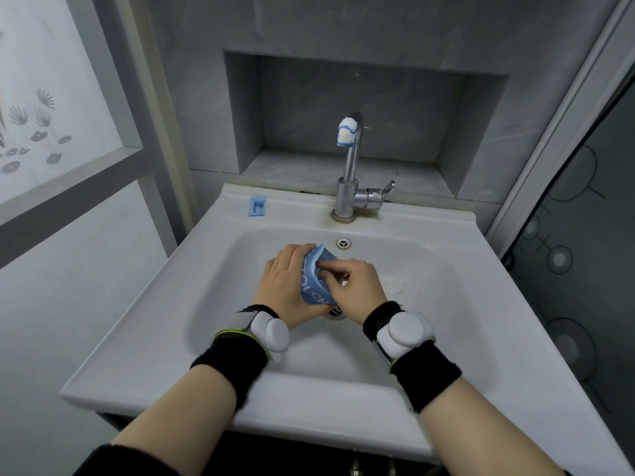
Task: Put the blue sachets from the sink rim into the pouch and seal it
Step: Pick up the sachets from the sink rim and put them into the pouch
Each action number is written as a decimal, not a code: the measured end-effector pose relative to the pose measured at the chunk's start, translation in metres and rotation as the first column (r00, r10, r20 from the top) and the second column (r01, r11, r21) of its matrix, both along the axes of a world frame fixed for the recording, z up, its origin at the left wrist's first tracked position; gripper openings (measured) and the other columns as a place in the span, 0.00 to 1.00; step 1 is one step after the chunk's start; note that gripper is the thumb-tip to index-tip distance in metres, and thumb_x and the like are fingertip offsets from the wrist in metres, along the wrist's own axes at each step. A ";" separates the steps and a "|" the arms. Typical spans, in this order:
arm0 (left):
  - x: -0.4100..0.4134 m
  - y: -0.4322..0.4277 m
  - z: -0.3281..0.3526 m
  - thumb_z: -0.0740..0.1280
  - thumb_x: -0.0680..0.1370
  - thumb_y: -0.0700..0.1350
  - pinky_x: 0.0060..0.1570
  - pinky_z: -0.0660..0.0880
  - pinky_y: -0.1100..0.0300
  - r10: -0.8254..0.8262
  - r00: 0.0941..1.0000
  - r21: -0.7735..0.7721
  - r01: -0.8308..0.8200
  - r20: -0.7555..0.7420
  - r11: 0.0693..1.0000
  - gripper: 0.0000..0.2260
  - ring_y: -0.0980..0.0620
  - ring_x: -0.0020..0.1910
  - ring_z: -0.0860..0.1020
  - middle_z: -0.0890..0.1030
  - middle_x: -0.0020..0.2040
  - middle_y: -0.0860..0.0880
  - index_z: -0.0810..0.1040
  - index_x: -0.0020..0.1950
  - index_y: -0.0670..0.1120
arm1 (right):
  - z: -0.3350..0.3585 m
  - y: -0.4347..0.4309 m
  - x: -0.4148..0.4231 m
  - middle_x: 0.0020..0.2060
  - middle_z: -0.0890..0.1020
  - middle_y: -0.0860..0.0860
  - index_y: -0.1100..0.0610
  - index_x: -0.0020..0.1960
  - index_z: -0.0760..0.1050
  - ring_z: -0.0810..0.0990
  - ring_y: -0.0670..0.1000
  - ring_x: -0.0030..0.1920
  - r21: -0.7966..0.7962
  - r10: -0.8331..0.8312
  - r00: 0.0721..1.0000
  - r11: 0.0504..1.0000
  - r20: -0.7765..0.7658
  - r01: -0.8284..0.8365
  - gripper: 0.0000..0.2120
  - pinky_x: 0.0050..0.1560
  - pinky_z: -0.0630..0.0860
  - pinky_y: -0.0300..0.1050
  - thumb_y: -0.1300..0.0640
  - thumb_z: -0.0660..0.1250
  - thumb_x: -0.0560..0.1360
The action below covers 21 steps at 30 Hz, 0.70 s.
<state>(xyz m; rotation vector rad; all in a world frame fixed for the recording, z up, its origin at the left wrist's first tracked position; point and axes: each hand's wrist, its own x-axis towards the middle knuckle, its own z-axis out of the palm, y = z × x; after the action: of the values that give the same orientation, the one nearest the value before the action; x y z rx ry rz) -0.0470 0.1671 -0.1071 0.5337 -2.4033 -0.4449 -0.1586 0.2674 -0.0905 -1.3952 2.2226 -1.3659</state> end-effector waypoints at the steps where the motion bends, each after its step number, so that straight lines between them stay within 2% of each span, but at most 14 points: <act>1: 0.000 0.000 -0.001 0.72 0.61 0.62 0.59 0.69 0.53 -0.001 1.000 -0.004 0.001 -0.006 1.000 0.40 0.51 0.60 0.72 0.73 0.60 0.51 0.67 0.69 0.47 | 0.000 0.000 0.000 0.42 0.86 0.49 0.49 0.53 0.83 0.79 0.45 0.39 0.003 0.004 1.000 1.000 -0.010 -0.004 0.12 0.43 0.73 0.32 0.60 0.66 0.74; 5: 0.001 0.000 -0.001 0.73 0.61 0.61 0.60 0.69 0.52 -0.001 1.000 -0.007 0.001 -0.008 1.000 0.40 0.51 0.59 0.72 0.73 0.60 0.50 0.67 0.69 0.47 | 0.002 0.001 0.001 0.42 0.85 0.48 0.50 0.54 0.83 0.77 0.40 0.37 0.006 0.026 0.999 1.000 -0.030 -0.026 0.12 0.41 0.69 0.25 0.61 0.65 0.75; 9: 0.001 0.000 0.000 0.75 0.61 0.58 0.60 0.70 0.52 -0.002 1.000 -0.007 0.002 -0.020 1.000 0.39 0.50 0.59 0.72 0.73 0.60 0.50 0.67 0.68 0.46 | 0.004 0.002 0.003 0.36 0.79 0.37 0.50 0.54 0.83 0.75 0.31 0.38 0.005 0.054 0.997 0.999 -0.046 -0.054 0.15 0.41 0.69 0.22 0.63 0.63 0.75; 11: 0.001 0.001 0.001 0.75 0.61 0.57 0.60 0.69 0.53 -0.002 1.000 -0.005 0.002 -0.018 1.000 0.39 0.50 0.59 0.72 0.73 0.60 0.50 0.67 0.69 0.46 | 0.005 0.002 0.003 0.33 0.76 0.33 0.49 0.54 0.83 0.76 0.34 0.37 0.015 0.048 0.998 0.999 -0.051 -0.047 0.16 0.41 0.69 0.23 0.64 0.62 0.75; 15: 0.002 0.002 0.002 0.76 0.62 0.57 0.60 0.69 0.52 0.002 1.000 0.011 -0.002 -0.025 1.000 0.39 0.51 0.59 0.72 0.73 0.60 0.50 0.67 0.69 0.46 | 0.006 0.002 0.004 0.34 0.75 0.33 0.49 0.55 0.82 0.76 0.36 0.38 0.022 0.036 0.999 0.999 -0.037 -0.035 0.18 0.41 0.70 0.23 0.65 0.60 0.75; 17: 0.002 0.003 0.003 0.76 0.63 0.56 0.60 0.69 0.53 0.007 1.000 0.010 -0.007 -0.024 1.000 0.39 0.51 0.59 0.72 0.73 0.60 0.50 0.67 0.69 0.46 | 0.006 0.002 0.005 0.38 0.77 0.37 0.49 0.56 0.82 0.77 0.42 0.41 0.021 0.030 0.999 0.999 -0.027 -0.029 0.18 0.44 0.72 0.28 0.65 0.60 0.75; 19: 0.002 0.003 0.003 0.76 0.62 0.57 0.60 0.69 0.53 0.012 1.000 0.006 -0.012 -0.023 1.000 0.39 0.50 0.59 0.72 0.73 0.60 0.50 0.67 0.69 0.46 | 0.005 0.001 0.005 0.43 0.82 0.46 0.50 0.56 0.82 0.79 0.50 0.47 0.014 0.026 1.000 1.000 -0.012 -0.026 0.18 0.51 0.76 0.40 0.65 0.59 0.75; 21: 0.002 0.003 0.004 0.76 0.62 0.57 0.59 0.69 0.53 0.014 1.000 0.010 -0.014 -0.024 1.000 0.39 0.50 0.59 0.72 0.73 0.60 0.49 0.67 0.69 0.46 | 0.005 0.000 0.004 0.48 0.84 0.52 0.51 0.56 0.82 0.80 0.53 0.50 0.008 0.024 1.000 1.000 0.001 -0.024 0.18 0.55 0.77 0.49 0.65 0.59 0.75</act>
<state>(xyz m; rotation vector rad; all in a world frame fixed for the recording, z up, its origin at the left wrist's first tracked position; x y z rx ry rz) -0.0445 0.1704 -0.1029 0.5466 -2.3740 -0.4550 -0.1544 0.2670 -0.0860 -1.4129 2.2010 -1.3479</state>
